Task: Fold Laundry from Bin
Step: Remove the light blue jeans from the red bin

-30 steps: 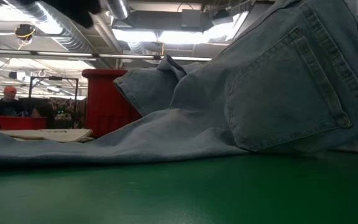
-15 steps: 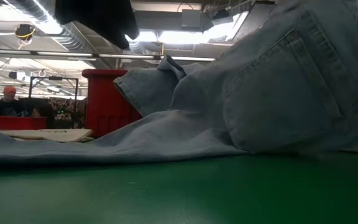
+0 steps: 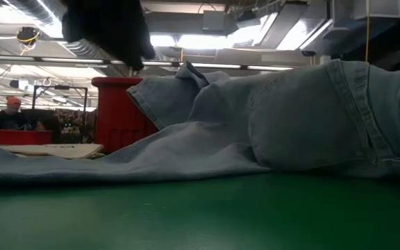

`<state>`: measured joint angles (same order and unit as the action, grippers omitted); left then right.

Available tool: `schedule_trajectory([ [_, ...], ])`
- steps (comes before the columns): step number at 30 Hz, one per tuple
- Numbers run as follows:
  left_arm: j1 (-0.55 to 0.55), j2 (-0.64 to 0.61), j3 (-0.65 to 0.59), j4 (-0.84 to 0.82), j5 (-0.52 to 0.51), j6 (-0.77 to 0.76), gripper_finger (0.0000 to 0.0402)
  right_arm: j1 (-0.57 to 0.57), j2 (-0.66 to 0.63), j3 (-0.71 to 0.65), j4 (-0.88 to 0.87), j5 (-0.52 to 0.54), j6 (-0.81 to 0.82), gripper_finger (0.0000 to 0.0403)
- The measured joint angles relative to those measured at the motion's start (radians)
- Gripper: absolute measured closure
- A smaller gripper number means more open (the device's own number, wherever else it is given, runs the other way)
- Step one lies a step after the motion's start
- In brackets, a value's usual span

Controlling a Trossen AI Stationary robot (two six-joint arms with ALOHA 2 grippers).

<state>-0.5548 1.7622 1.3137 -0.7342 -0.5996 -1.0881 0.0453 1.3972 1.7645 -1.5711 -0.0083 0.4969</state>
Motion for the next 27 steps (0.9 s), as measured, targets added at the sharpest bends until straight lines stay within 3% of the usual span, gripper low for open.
schedule_trajectory([
  [9,0.000,0.000,-0.124,0.138,0.008,0.000,0.0261,0.181,0.002,-0.128,0.029,-0.030,0.169,0.0216],
  [15,0.000,0.000,-0.184,0.176,0.008,-0.001,0.0261,0.363,0.002,-0.283,0.107,0.099,0.375,0.0216],
  [27,0.000,0.000,-0.200,0.179,0.018,0.000,0.0260,0.597,0.002,-0.697,0.717,0.254,0.554,0.0217],
])
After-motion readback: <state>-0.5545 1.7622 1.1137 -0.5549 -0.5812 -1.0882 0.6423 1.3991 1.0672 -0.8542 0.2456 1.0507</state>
